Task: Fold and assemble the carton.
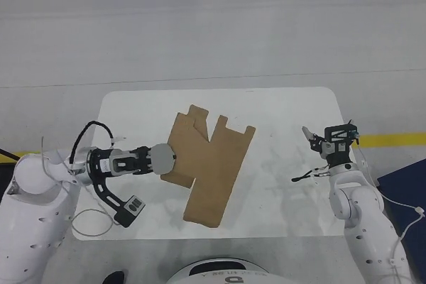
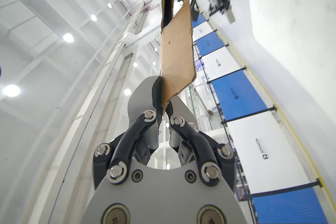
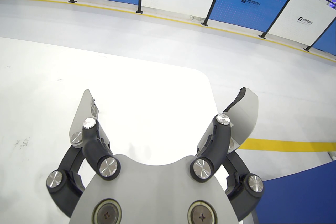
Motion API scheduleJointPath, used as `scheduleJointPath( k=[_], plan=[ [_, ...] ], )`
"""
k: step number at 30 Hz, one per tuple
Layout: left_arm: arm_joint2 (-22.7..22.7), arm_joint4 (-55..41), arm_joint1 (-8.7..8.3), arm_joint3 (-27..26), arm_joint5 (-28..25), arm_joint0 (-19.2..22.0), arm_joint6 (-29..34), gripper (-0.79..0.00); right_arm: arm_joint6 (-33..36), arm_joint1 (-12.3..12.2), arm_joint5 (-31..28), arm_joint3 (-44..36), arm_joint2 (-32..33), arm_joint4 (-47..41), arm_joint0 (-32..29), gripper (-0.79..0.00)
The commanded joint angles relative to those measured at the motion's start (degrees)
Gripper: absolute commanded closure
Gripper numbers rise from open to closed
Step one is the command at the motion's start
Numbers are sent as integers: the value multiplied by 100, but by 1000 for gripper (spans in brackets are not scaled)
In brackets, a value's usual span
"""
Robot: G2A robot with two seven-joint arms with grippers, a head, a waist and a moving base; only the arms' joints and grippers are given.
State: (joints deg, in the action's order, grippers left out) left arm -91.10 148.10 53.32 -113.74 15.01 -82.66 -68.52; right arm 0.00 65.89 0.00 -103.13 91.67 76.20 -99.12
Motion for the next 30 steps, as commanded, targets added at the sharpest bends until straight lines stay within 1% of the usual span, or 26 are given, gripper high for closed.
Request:
scheduleJointPath(
  k=[1, 3, 5, 8, 17, 18, 19, 20, 21, 22, 23, 24, 25, 26, 27, 28, 29, 30],
  plan=[
    [-244, -216, -14, -32, 20, 70, 56, 0, 0, 0, 0, 0, 0, 0, 0, -785],
    [-439, -381, -30, -49, -23, 116, 66, 0, 0, 0, 0, 0, 0, 0, 0, -785],
    [-533, -472, -42, -73, -96, 118, 40, 0, 0, 0, 0, 0, 0, 0, 0, -785],
    [-473, -618, -45, -110, -122, 67, -47, 0, 0, 0, 0, 0, 0, 0, 0, -785],
    [-473, -618, -45, -110, -122, 67, -47, 0, 0, 0, 0, 0, 0, 0, 0, -785],
    [-389, -703, -37, 48, -409, -17, 159, 0, 0, 0, 0, 0, 0, 0, 0, -785],
    [-308, -575, -44, 168, -729, -54, 284, 0, 0, 0, 0, 0, 0, 0, 0, -785],
    [-215, -590, -45, 424, -1265, -106, 538, 0, 0, 0, 0, 0, 0, 0, 0, -785],
    [-78, -960, -27, 573, -1841, -110, 817, 0, 0, 0, 0, 0, 0, 0, 0, -785],
    [60, -1341, -11, 716, -2308, -101, 948, 0, 0, 0, 0, 0, 0, 0, 0, -785],
    [203, -1873, 11, 1064, -3109, -150, 1318, 0, 0, 0, 0, 0, 0, 0, 0, -785],
    [315, -2170, 23, 1080, -3549, -65, 1447, 0, 0, 0, 0, 0, 0, 0, 0, -785],
    [482, -2903, 60, 1309, -4059, -107, 1472, 0, 0, 0, 0, 0, 0, 0, 0, -785],
    [617, -3698, 100, 1491, -4641, -123, 1659, 0, 0, 0, 0, 0, 0, 0, 0, -785],
    [671, -4000, 118, 1447, -4828, -34, 1826, 0, 0, 0, 0, 0, 0, 0, 0, -785],
    [778, -4538, 150, 1572, -5077, -62, 1928, 0, 0, 0, 0, 0, 0, 0, 0, -785],
    [911, -5397, 198, 1689, -5415, -103, 1978, 0, 0, 0, 0, 0, 0, 0, 0, -785],
    [977, -6035, 242, 1719, -5445, -90, 2165, 0, 0, 0, 0, 0, 0, 0, 0, -785]
  ],
)
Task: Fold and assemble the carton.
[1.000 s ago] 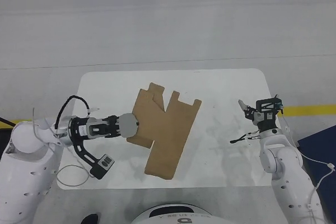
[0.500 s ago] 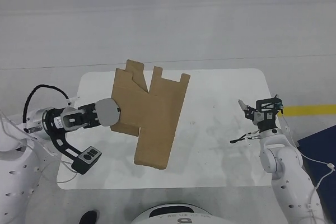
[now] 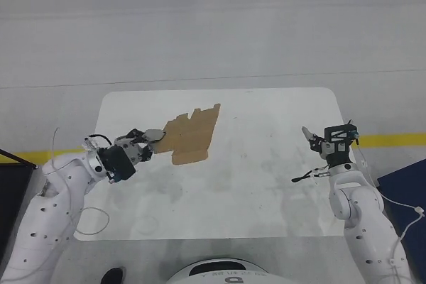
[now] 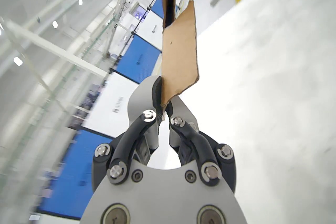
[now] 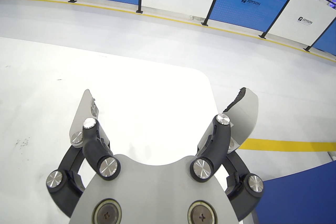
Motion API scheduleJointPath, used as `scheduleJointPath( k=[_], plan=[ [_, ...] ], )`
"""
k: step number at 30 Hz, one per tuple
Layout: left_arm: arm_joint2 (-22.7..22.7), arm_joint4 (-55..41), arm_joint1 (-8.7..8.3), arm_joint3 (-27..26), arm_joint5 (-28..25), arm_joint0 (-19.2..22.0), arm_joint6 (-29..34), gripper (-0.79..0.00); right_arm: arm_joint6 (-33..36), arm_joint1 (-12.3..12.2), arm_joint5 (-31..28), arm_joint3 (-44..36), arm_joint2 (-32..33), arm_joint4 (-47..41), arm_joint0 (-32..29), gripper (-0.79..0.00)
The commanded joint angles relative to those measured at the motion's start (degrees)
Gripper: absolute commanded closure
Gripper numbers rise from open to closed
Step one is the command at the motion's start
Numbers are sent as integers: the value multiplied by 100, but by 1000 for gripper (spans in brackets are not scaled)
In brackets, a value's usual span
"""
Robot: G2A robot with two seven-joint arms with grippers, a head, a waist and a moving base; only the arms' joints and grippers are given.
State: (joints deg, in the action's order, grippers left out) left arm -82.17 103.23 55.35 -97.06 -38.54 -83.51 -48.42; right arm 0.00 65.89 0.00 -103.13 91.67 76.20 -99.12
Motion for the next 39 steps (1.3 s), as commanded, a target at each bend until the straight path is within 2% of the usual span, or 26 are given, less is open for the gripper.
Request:
scheduleJointPath(
  k=[1, 5, 8, 22, 24, 28, 31, 36, 37, 39],
  plan=[
    [239, -2260, 85, 69, -241, -61, 365, 0, 0, 0, 0, 0, 0, 0, 0, -785],
    [621, -4334, 187, -110, -580, -106, 1245, 0, 0, 0, 0, 0, 0, 0, 0, -785],
    [699, -5490, 214, -176, -505, -85, 1883, 0, 0, 0, 0, 0, 0, 0, 0, -785],
    [699, -5490, 214, -176, -505, -85, 1883, 0, 0, 0, 0, 0, 0, 0, 0, -785],
    [927, -6017, 228, 199, -568, -159, 2499, 0, -1, 3, -112, -42, -53, -69, 23, -785],
    [1233, -7885, 233, 871, -1057, 228, 3859, 0, 254, 45, -1277, 176, -477, -1255, 769, -785],
    [1401, -9271, 224, 1140, -1309, 491, 4693, 0, 333, 83, -2404, 501, -762, -2544, 1275, -785],
    [1638, -11401, 167, 1382, -1265, 825, 6264, 0, 725, 124, -3960, 922, -1268, -4209, 1915, -785],
    [1611, -11791, 157, 1446, -1182, 900, 6445, 0, 895, 134, -4239, 1068, -1400, -4777, 2030, -785],
    [1558, -11960, 153, 1482, -1180, 952, 6489, 0, 1361, 146, -4561, 1306, -1655, -5927, 2232, -785]
  ],
)
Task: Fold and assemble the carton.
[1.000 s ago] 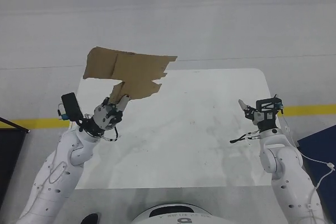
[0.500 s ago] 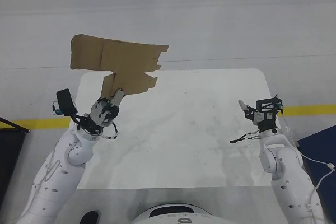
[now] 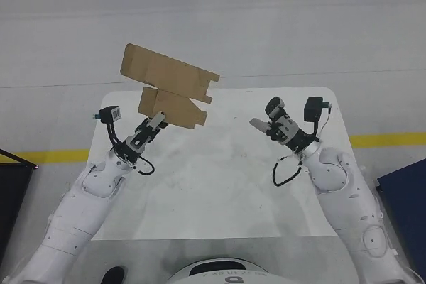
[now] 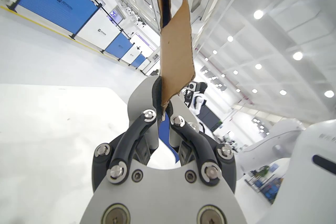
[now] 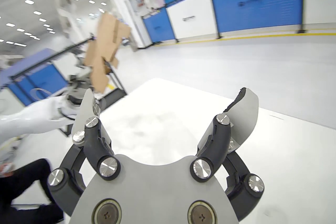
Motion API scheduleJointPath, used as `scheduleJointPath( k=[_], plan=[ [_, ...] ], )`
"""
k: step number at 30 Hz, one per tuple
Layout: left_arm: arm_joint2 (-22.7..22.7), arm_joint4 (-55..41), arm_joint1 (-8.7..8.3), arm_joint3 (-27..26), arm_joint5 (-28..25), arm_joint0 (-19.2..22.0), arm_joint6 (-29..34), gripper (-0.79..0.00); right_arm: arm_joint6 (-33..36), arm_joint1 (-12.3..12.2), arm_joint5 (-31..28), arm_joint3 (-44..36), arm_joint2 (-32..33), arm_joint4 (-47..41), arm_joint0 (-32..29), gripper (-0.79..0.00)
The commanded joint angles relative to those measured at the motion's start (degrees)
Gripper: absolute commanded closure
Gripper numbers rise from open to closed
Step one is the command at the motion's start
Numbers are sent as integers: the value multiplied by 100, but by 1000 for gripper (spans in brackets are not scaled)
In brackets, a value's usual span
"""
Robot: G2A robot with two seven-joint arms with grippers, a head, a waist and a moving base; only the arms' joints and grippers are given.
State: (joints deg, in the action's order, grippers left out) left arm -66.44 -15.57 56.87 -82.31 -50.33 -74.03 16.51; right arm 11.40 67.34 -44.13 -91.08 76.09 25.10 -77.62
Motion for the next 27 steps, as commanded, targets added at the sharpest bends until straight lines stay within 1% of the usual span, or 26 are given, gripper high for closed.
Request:
scheduleJointPath(
  k=[1, 10, 11, 13, 15, 18, 22, 23, 25, 27],
  plan=[
    [-15, -80, 1, 7, -1, 4, -4, 0, 221, 1, -147, 101, -97, -817, 82, -785],
    [-15, -80, 1, 7, -1, 4, -4, 0, 221, 1, -147, 101, -97, -817, 82, -785],
    [57, -147, 10, -12, 123, -71, 56, 0, 221, 1, -147, 101, -97, -817, 82, -785],
    [144, -271, 2, -59, 308, -147, 439, 0, 237, 5, -145, 104, -137, -857, 56, -785],
    [190, -573, -16, -117, 451, -188, 918, 0, 406, 30, -118, 165, -397, -1389, -20, -785],
    [163, -866, -59, -193, 687, -207, 1600, 0, 874, 39, 49, 451, -596, -2051, 125, -785],
    [52, -1224, -102, -380, 1016, -174, 2224, 0, 1400, 47, -335, 745, -788, -3014, 299, -785],
    [46, -1306, -108, -414, 1125, -164, 2371, 0, 1558, 48, -471, 796, -846, -3267, 339, -754],
    [97, -1554, -105, -475, 1356, -155, 2666, 0, 1878, 47, -681, 873, -957, -3764, 426, -628],
    [158, -1553, -100, -452, 1477, -116, 2919, 0, 2177, 40, -762, 954, -1029, -4115, 520, -591]
  ],
)
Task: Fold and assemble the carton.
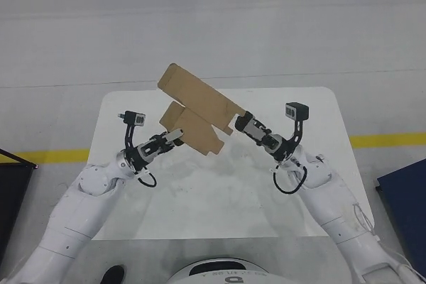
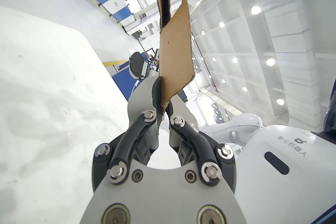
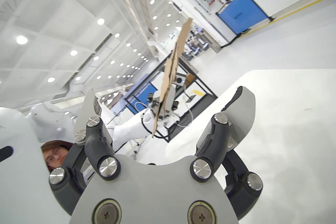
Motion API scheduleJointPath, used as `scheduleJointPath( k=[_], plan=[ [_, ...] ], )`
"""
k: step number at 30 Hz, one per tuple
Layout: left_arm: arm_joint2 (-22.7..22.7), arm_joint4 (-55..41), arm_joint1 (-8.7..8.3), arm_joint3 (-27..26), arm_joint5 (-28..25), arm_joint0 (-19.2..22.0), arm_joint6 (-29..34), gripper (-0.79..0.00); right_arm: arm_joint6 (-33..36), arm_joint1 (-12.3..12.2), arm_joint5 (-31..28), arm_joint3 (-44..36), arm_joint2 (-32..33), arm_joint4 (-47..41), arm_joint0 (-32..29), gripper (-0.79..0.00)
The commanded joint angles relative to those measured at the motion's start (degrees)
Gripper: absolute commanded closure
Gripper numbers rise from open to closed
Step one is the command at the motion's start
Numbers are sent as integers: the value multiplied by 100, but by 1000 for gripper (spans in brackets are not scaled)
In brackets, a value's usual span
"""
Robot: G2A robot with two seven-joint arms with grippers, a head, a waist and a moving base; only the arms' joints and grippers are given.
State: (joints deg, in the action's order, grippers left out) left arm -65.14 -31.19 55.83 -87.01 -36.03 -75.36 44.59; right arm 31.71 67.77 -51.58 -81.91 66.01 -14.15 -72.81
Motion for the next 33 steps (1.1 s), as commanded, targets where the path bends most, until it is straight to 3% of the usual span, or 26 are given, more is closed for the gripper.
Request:
scheduleJointPath(
  k=[1, 4, 8, 16, 21, 22, 23, 24, 29, 33],
  plan=[
    [68, -42, 16, 24, 73, 23, 151, 0, 280, -8, -25, 78, -51, -325, 80, -545],
    [157, -38, 52, 59, 57, 55, 175, 0, 558, -19, -34, 197, -99, -563, 174, -360],
    [202, -27, 91, 92, 8, 96, 147, 0, 754, -28, -118, 299, -130, -788, 199, -228],
    [181, 64, 127, 101, -71, 114, 204, 0, 866, -40, -178, 375, -139, -877, 178, -15],
    [137, -41, 136, 99, -94, 65, 310, 0, 836, -43, -159, 360, -139, -845, 144, 0],
    [116, -130, 136, 96, -94, 48, 346, -225, 819, -43, -172, 360, -133, -833, 137, 0],
    [82, -233, 133, 98, -79, 27, 375, -606, 809, -44, -184, 363, -130, -821, 126, 0],
    [47, -388, 128, 92, -21, 0, 447, -785, 789, -44, -204, 371, -125, -838, 111, 0],
    [-188, -1665, 124, 103, 88, -175, 871, -785, 939, -48, -232, 493, -187, -1194, 81, 0],
    [-212, -1902, 157, 339, 44, -117, 1085, -785, 1376, -68, -169, 628, -242, -1745, 125, 0]
  ],
)
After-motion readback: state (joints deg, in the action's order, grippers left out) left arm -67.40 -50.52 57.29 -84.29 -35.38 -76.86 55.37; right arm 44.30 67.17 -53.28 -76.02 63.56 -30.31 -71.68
